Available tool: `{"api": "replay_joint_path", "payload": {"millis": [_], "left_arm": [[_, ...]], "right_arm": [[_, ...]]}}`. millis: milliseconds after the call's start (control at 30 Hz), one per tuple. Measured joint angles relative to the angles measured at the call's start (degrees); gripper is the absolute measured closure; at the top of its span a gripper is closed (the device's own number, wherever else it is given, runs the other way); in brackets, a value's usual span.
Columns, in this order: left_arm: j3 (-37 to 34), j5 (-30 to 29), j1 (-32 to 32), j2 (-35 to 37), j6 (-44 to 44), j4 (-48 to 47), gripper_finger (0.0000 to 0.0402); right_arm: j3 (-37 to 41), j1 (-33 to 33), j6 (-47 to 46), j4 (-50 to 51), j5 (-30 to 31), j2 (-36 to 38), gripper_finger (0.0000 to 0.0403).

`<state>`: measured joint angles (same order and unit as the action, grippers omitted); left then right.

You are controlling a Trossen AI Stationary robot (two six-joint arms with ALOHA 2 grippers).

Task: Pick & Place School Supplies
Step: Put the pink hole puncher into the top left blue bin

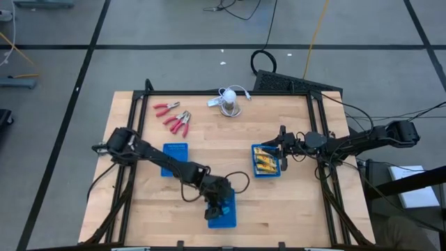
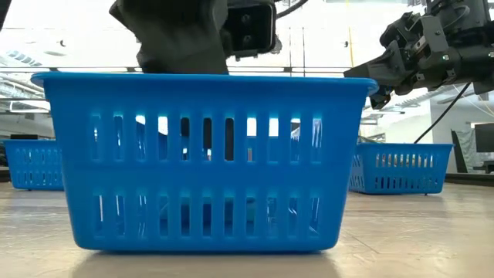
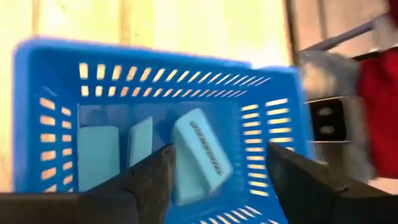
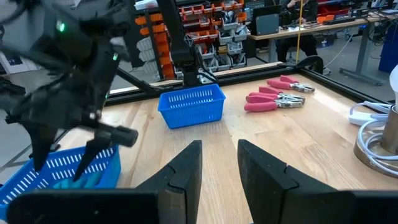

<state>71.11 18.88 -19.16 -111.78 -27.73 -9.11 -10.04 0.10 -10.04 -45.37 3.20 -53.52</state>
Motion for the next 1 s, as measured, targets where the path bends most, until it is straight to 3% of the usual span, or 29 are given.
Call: {"api": "replay_joint_path", "payload": {"millis": [100, 333, 567, 767, 1000], "left_arm": [[0.0, 0.51, 1.11, 2.42, 0.58, -1.03, 0.0136], [0.01, -8.86, 0.79, 11.49, 9.28, -3.84, 0.0133], [-1.5, -27.24, -0.97, 21.36, 10.99, -15.59, 0.0133], [-8.94, -39.8, -0.87, 30.52, 6.31, -19.2, 0.0133], [-23.8, -52.4, 4.23, 45.41, -0.05, -19.34, 0.0133]], "right_arm": [[0.0, 0.0, 0.0, 0.17, 0.0, 0.0, 0.031], [-0.02, 0.0, 0.0, 0.66, 0.0, 0.0, 0.031], [-0.07, 0.0, 0.15, 1.03, 0.0, 0.0, 0.031], [-0.07, 0.02, 0.22, 1.36, -0.02, 0.0, 0.031], [-0.07, -0.02, 0.48, 1.38, 0.0, 0.0, 0.031]]}}
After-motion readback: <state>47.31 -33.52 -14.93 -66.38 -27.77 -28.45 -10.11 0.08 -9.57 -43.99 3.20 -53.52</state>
